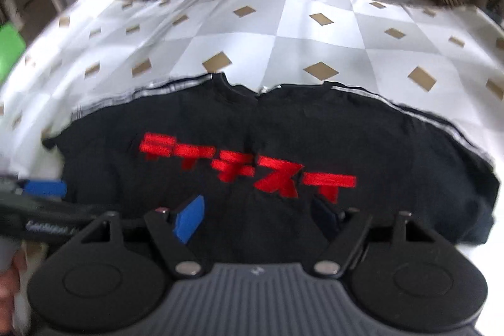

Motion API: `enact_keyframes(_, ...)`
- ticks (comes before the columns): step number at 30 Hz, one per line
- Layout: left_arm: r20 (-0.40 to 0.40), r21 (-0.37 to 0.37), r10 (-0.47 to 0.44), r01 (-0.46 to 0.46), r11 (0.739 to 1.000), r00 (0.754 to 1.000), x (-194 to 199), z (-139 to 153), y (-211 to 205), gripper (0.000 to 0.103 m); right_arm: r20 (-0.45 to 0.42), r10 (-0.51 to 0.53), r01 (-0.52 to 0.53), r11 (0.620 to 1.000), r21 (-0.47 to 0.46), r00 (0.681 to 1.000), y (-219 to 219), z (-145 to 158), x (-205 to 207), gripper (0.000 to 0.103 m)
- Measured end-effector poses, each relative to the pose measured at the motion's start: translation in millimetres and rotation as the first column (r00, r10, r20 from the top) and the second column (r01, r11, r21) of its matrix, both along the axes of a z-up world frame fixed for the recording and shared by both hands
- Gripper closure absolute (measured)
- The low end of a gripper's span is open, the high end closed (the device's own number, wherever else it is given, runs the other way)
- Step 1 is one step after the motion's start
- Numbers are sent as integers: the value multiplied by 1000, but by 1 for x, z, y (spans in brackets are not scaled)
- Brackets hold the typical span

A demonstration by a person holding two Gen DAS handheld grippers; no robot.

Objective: Fold clothes

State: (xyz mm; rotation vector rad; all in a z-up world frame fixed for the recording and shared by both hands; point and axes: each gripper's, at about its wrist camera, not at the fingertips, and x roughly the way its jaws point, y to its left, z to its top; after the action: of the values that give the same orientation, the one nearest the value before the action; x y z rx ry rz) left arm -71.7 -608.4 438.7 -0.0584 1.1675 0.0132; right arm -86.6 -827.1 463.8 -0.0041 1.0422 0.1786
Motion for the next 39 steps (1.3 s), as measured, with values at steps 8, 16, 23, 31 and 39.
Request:
enact_keyframes(8,-51,19,33,-32,999,998,-2,-18,5,1,-87,-25,26,1000,3,996,-9,-25,2,30)
enact_keyframes(16,-44,25,38,-37,999,998,-2,-21,4,0,-86,2,-6,999,-49,996,1,-34,3,24)
enact_keyframes(23,-32,28,95,-94,995,995,-4,-21,15,0,-86,25,-32,996,-81,996,10,-37,4,20)
enact_keyframes(31,-40,35,154,-153,988,987,-9,-20,34,0,-91,80,-87,993,-80,993,28,-39,3,15)
enact_keyframes(39,-60,42,194,-191,981,979,-21,-20,46,0,-80,131,-137,987,-81,988,41,-39,-3,11)
